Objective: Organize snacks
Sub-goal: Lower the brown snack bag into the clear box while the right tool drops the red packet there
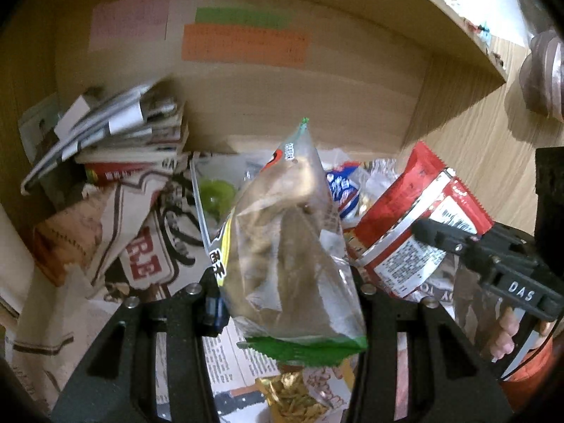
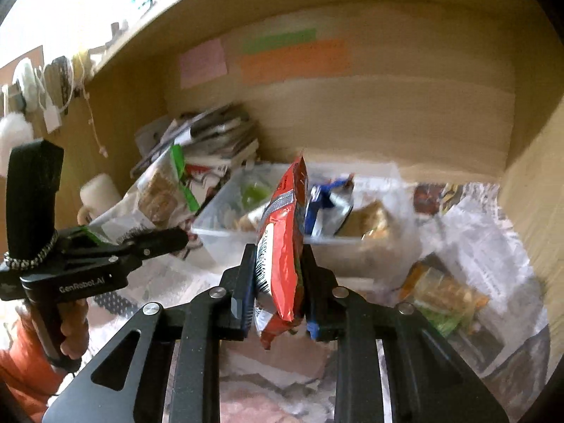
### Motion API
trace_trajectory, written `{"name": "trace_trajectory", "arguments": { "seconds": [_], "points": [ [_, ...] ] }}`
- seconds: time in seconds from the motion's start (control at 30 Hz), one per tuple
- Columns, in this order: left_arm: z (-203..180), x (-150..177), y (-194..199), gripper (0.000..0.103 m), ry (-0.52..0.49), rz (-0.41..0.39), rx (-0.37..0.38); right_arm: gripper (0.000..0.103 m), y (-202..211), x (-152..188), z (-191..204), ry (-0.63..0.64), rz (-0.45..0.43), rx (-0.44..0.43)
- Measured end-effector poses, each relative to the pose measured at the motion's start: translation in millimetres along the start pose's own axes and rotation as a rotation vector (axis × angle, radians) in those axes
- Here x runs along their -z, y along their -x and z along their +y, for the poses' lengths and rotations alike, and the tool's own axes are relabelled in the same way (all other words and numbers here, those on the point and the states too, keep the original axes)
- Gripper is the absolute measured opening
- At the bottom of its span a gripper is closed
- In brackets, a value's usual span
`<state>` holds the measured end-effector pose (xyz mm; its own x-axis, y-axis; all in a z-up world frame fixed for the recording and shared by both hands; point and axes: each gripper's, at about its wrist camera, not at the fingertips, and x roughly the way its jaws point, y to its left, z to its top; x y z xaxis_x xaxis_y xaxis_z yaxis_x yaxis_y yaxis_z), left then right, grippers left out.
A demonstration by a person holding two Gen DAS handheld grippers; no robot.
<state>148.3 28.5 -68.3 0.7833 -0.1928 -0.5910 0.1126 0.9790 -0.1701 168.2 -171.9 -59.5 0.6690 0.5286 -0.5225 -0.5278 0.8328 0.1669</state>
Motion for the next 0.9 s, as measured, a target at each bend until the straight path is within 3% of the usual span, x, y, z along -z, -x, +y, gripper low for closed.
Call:
{"name": "trace_trajectory", "arguments": {
  "seconds": [0.43, 0.9],
  "points": [
    [-4.0, -39.6, -8.7, 0.045, -0.022, -0.058, -0.042, 0.021, 0.5, -47.6, -5.2, 0.008, -0.129, 0.019],
    [8.8, -57.0, -69.1, 0.045, 0.018, 0.034, -0.076, 0.021, -69.7, -71.5, -17.6, -0.028, -0.057, -0.052]
  ]
}}
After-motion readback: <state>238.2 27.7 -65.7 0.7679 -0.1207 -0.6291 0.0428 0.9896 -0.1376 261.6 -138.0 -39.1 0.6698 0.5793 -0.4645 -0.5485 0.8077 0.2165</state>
